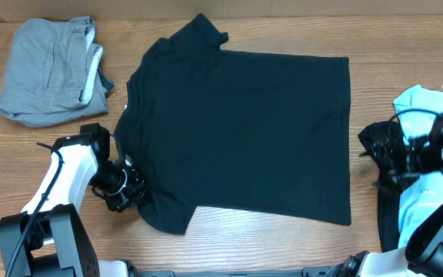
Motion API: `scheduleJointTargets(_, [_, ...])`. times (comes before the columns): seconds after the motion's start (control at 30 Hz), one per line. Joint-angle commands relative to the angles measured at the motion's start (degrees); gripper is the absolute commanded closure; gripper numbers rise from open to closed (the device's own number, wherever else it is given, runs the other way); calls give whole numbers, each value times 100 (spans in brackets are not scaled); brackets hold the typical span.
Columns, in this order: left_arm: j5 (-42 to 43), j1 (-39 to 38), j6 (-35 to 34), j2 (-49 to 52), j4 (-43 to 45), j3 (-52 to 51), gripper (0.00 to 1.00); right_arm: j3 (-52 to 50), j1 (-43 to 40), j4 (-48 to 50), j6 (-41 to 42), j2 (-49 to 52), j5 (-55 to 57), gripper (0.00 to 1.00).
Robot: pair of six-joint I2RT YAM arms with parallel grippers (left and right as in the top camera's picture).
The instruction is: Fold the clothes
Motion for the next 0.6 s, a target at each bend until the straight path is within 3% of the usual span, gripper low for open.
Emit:
scheduleJointTargets(0.0, [122, -39, 166, -72, -68, 297, 93, -525, -173, 90, 17, -57, 96, 25])
scheduleJointTargets(0.2, [116, -39, 271, -72, -101, 365, 92, -1239, -186, 313, 15, -57, 79, 49])
scheduleJointTargets(0.57, [111, -39, 376, -72, -98, 365, 90, -2227, -186, 721, 4, -57, 365, 48])
